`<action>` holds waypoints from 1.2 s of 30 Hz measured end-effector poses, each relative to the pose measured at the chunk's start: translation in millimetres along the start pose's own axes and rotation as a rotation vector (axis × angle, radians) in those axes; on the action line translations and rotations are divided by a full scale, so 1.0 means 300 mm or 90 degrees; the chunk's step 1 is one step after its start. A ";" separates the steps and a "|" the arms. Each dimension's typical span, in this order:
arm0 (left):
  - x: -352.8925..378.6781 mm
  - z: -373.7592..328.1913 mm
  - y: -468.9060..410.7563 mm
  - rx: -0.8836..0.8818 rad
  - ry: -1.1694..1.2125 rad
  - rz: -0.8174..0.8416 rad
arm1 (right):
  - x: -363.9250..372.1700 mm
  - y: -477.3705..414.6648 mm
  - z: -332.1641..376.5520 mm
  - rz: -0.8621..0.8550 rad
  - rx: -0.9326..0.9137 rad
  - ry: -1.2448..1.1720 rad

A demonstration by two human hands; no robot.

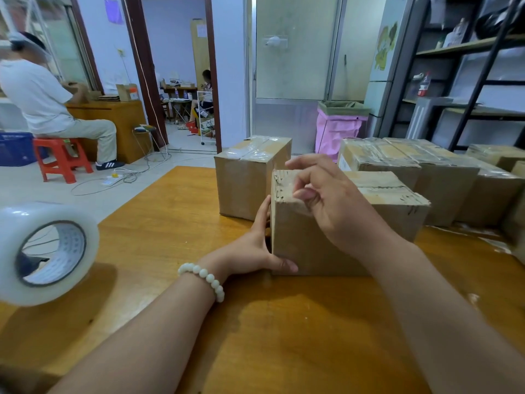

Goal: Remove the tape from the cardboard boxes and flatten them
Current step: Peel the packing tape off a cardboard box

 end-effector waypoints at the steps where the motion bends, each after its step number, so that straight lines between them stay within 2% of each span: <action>1: 0.001 0.001 0.001 -0.005 -0.001 0.002 | -0.012 -0.001 -0.006 -0.027 0.026 -0.031; 9: 0.005 0.005 0.000 -0.013 -0.001 0.008 | -0.073 0.006 -0.040 -0.200 0.179 -0.237; 11: 0.005 0.003 0.001 -0.011 -0.002 0.008 | -0.077 0.006 -0.036 -0.171 0.171 -0.199; 14: 0.006 -0.003 0.004 -0.014 -0.014 0.007 | -0.062 0.011 -0.038 -0.055 0.186 -0.175; 16: 0.006 -0.008 0.007 -0.016 -0.021 0.005 | -0.057 0.012 -0.029 0.017 0.176 -0.104; 20: 0.005 -0.013 0.007 -0.012 -0.026 0.001 | -0.031 0.010 -0.011 0.084 0.131 0.007; 23: 0.005 -0.010 0.005 -0.015 -0.035 0.004 | -0.015 0.011 -0.022 0.112 0.138 0.060; 25: 0.004 -0.008 0.005 -0.019 -0.036 0.002 | -0.031 0.007 -0.029 0.055 0.146 0.027; 27: 0.005 -0.010 0.006 -0.018 -0.030 0.001 | -0.062 0.004 -0.039 -0.053 0.156 -0.022; 30: 0.006 -0.013 0.007 -0.009 -0.022 0.000 | -0.084 0.006 -0.039 -0.166 0.164 -0.010; 33: 0.008 -0.013 0.008 -0.002 -0.015 -0.010 | -0.076 0.008 -0.027 -0.182 0.183 0.029; 36: 0.011 -0.018 0.011 0.003 -0.009 -0.018 | -0.059 0.015 -0.024 -0.148 0.247 0.068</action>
Point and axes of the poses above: each hand's wrist, its own y-axis away from the middle knuckle, its own x-axis out of the palm, z = x × y, the point moved 7 cm from there along -y, towards the middle knuckle, and after that the axes turned 13 degrees about -y, right-handed, at the moved point
